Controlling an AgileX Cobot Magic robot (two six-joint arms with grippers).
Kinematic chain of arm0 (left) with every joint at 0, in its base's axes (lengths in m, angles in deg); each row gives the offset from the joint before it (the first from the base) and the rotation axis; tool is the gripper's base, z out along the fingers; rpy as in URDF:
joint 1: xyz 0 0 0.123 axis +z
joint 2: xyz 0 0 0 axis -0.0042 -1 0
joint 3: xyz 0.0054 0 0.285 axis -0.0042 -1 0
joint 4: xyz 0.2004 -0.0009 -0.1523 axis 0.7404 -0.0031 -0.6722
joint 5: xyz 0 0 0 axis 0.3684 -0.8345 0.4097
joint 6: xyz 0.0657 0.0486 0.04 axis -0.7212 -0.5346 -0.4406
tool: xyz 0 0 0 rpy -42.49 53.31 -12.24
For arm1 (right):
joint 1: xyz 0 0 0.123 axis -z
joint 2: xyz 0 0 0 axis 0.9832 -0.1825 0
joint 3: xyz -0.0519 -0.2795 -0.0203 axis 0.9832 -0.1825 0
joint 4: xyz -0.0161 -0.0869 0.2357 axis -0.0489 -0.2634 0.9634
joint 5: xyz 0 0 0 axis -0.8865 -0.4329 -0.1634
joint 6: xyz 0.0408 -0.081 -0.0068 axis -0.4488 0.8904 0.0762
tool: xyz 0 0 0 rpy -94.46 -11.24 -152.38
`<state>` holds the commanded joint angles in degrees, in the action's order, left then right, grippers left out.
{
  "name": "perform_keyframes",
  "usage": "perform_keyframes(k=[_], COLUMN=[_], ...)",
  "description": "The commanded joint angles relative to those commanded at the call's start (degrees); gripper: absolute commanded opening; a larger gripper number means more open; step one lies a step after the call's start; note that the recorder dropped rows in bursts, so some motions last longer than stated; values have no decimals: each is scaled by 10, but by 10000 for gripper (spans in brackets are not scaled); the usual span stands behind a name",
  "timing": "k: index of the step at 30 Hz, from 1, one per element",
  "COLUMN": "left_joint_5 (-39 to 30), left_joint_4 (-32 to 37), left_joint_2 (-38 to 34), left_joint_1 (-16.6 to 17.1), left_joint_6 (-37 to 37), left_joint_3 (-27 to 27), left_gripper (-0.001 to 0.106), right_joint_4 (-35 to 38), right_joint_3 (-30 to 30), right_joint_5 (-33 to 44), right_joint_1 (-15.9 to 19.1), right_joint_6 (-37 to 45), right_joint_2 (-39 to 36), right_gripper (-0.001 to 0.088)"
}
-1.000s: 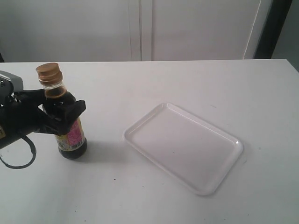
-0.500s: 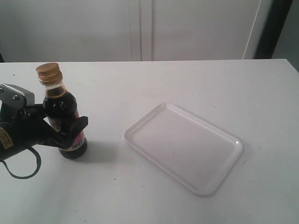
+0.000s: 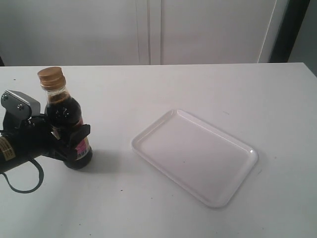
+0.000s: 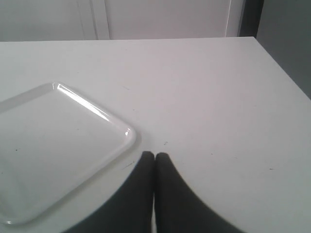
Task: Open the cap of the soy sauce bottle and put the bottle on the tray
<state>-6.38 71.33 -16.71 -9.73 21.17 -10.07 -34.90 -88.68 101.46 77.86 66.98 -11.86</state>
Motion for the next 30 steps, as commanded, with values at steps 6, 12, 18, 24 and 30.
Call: perform_keyframes(k=[6, 12, 18, 24, 30], left_joint_5=[0, 0, 0, 0, 0], left_joint_4=[2, 5, 6, 7, 7], left_joint_2=[0, 0, 0, 0, 0], left_joint_1=[0, 0, 0, 0, 0], left_joint_6=[-13, -13, -13, -13, -13], left_joint_3=[0, 0, 0, 0, 0], left_gripper=[0, 0, 0, 0, 0], right_joint_4=[0, 0, -10, 96, 75], right_joint_3=[0, 0, 0, 0, 18], right_joint_5=[0, 0, -35, -256, -401], right_joint_1=[0, 0, 0, 0, 0], right_joint_6=[0, 0, 8, -15, -114], right_joint_2=[0, 0, 0, 0, 0], right_gripper=[0, 0, 0, 0, 0])
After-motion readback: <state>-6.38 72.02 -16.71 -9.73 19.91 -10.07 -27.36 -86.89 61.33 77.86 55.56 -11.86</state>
